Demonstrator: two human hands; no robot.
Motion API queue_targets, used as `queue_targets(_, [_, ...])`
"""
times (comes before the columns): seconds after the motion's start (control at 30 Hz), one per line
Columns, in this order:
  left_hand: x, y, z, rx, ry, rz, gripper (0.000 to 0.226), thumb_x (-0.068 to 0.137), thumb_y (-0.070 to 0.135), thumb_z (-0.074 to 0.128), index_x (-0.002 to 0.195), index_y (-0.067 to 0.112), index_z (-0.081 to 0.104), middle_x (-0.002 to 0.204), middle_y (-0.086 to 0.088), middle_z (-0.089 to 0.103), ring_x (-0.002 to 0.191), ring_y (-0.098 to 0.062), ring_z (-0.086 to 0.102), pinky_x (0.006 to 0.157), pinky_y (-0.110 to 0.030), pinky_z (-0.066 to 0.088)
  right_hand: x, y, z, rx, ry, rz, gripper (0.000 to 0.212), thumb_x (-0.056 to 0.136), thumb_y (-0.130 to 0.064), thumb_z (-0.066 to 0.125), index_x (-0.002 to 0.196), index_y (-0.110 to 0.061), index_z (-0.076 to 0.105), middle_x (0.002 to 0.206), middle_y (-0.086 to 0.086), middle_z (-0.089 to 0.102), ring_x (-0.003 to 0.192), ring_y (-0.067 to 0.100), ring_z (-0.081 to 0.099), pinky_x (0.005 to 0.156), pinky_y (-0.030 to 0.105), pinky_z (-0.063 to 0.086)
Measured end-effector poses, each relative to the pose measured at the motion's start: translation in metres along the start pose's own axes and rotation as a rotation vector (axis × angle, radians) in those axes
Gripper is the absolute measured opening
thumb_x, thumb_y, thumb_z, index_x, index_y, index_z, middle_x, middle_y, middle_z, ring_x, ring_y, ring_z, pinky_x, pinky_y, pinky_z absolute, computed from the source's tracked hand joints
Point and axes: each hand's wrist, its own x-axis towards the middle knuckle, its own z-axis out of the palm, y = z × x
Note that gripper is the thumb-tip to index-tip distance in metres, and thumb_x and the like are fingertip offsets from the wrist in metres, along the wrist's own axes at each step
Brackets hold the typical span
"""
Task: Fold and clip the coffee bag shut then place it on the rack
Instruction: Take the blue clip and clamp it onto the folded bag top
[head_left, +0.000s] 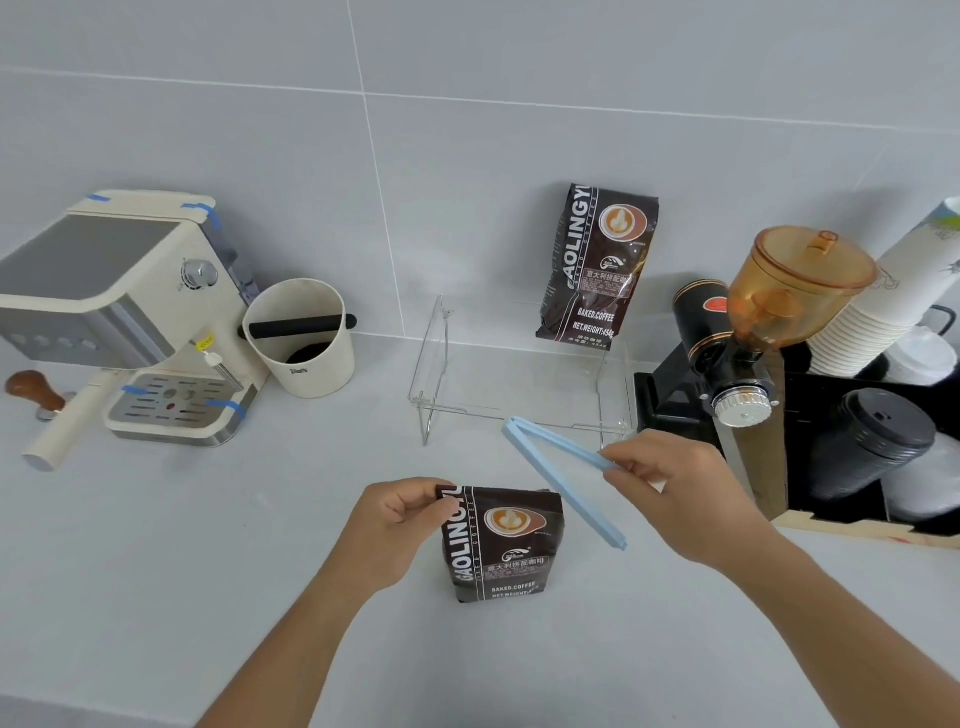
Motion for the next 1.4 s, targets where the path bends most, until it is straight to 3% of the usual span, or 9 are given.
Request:
queue_targets(0.17, [0.006, 0.003, 0.004, -0.083, -0.005, 0.004, 0.032, 0.085, -0.012, 0.061, 0.079, 0.014, 0.079, 0.079, -0.002, 0.080, 0.075, -0.011, 0.072, 0.070, -0.017, 0.054, 0.014, -0.017, 0.001, -0.063, -0.108, -0.108, 0.015, 0.085, -0.013, 0.069, 0.098, -0.019, 0.075, 0.078, -0.002, 0.068, 0.071, 0.014, 0.062, 0.068, 0.037, 0.056])
queue_targets(0.33, [0.006, -0.002, 0.006, -0.109, 0.083, -0.006, 0.031, 0.084, -0.013, 0.063, 0.083, 0.013, 0.079, 0.074, 0.004, 0.079, 0.069, -0.004, 0.070, 0.066, -0.012, 0.052, 0.026, -0.023, 0.013, -0.074, -0.193, -0.145, 0.018, 0.087, -0.016, 0.066, 0.102, -0.021, 0.074, 0.081, -0.014, 0.059, 0.070, 0.002, 0.054, 0.068, 0.014, 0.040])
queue_targets(0.57, [-0.001, -0.011, 0.002, -0.091, 0.070, 0.012, 0.033, 0.090, -0.004, 0.059, 0.085, 0.022, 0.079, 0.080, 0.005, 0.077, 0.077, -0.005, 0.064, 0.074, -0.015, 0.050, 0.043, -0.034, 0.019, -0.104, -0.252, -0.155, 0.018, 0.090, -0.020, 0.062, 0.104, -0.020, 0.073, 0.088, -0.003, 0.067, 0.081, 0.015, 0.061, 0.074, 0.035, 0.054])
queue_targets(0.73, [0.002, -0.014, -0.001, -0.076, -0.001, -0.004, 0.028, 0.089, 0.004, 0.062, 0.086, 0.026, 0.080, 0.080, 0.001, 0.072, 0.079, -0.015, 0.056, 0.076, -0.030, 0.043, 0.049, -0.033, 0.019, -0.106, -0.271, -0.157, 0.018, 0.089, -0.019, 0.064, 0.104, -0.022, 0.074, 0.085, -0.005, 0.066, 0.078, 0.014, 0.061, 0.073, 0.033, 0.054])
queue_targets(0.9, [0.010, -0.012, -0.003, -0.100, -0.031, 0.062, 0.023, 0.084, -0.001, 0.061, 0.093, 0.012, 0.078, 0.083, 0.007, 0.062, 0.077, -0.013, 0.052, 0.068, -0.018, 0.040, 0.053, -0.032, 0.022, -0.117, -0.288, -0.158, 0.019, 0.088, -0.019, 0.065, 0.104, -0.022, 0.074, 0.083, -0.009, 0.062, 0.077, 0.011, 0.060, 0.072, 0.028, 0.053])
queue_targets(1.0, [0.010, -0.014, -0.001, -0.203, 0.017, 0.030, 0.026, 0.085, -0.014, 0.059, 0.085, 0.006, 0.077, 0.079, 0.006, 0.064, 0.076, -0.011, 0.054, 0.069, -0.018, 0.043, 0.055, -0.032, 0.023, -0.121, -0.305, -0.163, 0.018, 0.089, -0.018, 0.064, 0.103, -0.022, 0.075, 0.082, -0.010, 0.061, 0.077, 0.012, 0.059, 0.072, 0.026, 0.051])
queue_targets(1.1, [0.007, -0.011, 0.002, -0.249, 0.081, -0.007, 0.039, 0.082, -0.019, 0.059, 0.092, 0.014, 0.075, 0.077, 0.007, 0.072, 0.075, -0.007, 0.064, 0.071, -0.016, 0.051, 0.056, -0.032, 0.024, -0.125, -0.322, -0.159, 0.019, 0.089, -0.019, 0.064, 0.104, -0.023, 0.074, 0.082, -0.009, 0.062, 0.077, 0.012, 0.059, 0.071, 0.027, 0.051])
queue_targets(1.23, [0.008, -0.013, -0.001, -0.258, 0.077, 0.009, 0.057, 0.075, -0.016, 0.068, 0.106, 0.032, 0.071, 0.084, -0.010, 0.067, 0.081, -0.017, 0.066, 0.078, -0.026, 0.057, 0.058, -0.033, 0.025, -0.145, -0.366, -0.158, 0.019, 0.089, -0.020, 0.064, 0.105, -0.025, 0.074, 0.088, -0.006, 0.067, 0.079, 0.011, 0.059, 0.074, 0.029, 0.053])
queue_targets(1.4, [0.007, -0.011, -0.007, -0.010, 0.056, 0.121, 0.051, 0.072, 0.004, 0.068, 0.099, 0.046, 0.073, 0.090, 0.010, 0.074, 0.086, -0.009, 0.068, 0.086, -0.021, 0.053, 0.062, -0.035, 0.027, -0.178, -0.404, -0.153, 0.021, 0.090, -0.022, 0.063, 0.108, -0.025, 0.073, 0.093, -0.007, 0.069, 0.082, 0.009, 0.059, 0.079, 0.029, 0.053])
